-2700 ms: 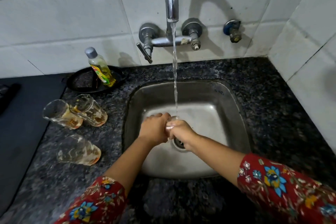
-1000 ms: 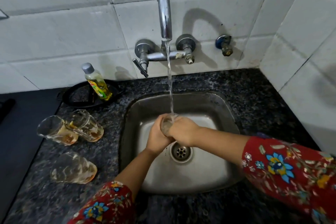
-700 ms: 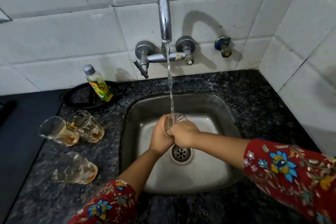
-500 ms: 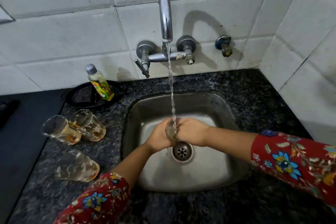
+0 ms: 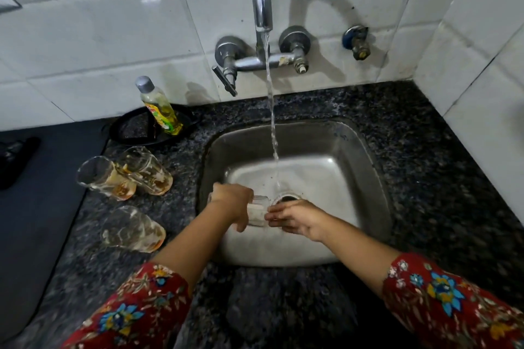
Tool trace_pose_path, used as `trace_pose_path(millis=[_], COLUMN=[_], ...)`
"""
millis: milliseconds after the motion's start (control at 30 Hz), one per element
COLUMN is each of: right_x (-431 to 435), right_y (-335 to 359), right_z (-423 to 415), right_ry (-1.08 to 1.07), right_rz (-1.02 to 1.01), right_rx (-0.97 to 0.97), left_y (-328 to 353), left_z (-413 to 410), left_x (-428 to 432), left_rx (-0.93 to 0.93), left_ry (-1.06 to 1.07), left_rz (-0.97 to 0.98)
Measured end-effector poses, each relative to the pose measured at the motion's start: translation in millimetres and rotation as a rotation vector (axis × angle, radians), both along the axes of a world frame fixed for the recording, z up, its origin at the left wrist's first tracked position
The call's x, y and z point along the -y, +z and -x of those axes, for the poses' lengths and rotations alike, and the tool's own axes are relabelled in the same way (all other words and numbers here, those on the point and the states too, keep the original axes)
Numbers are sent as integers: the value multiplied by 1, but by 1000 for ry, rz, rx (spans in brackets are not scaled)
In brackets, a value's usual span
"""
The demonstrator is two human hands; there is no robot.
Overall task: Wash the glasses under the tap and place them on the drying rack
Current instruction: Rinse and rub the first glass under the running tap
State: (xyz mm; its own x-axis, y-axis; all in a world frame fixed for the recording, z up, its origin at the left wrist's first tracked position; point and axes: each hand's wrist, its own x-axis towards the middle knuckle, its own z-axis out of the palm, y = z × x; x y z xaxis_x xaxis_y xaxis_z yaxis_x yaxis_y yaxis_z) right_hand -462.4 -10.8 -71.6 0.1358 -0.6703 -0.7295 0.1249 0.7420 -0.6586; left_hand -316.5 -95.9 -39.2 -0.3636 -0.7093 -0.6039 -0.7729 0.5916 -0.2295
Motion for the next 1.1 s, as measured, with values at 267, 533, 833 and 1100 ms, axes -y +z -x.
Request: trace_pose_path(millis=[267,533,833,1100], right_x=[-1,16,46,67], right_y=[14,55,87,96], right_z=[-6,20,54,9], right_ry=[-74,362,643,484], right_rz=[159,1113,1191,968], right_rx=[-145,-1123,-1310,-1462], left_y=[13,0,25,17], left_z=[11,16,53,54], left_x=[-2,4,11,4], left_rx=[-22,-1386,-1470,-1518], left_ry=[49,626,617,541], left_rz=[59,-568,-638,10])
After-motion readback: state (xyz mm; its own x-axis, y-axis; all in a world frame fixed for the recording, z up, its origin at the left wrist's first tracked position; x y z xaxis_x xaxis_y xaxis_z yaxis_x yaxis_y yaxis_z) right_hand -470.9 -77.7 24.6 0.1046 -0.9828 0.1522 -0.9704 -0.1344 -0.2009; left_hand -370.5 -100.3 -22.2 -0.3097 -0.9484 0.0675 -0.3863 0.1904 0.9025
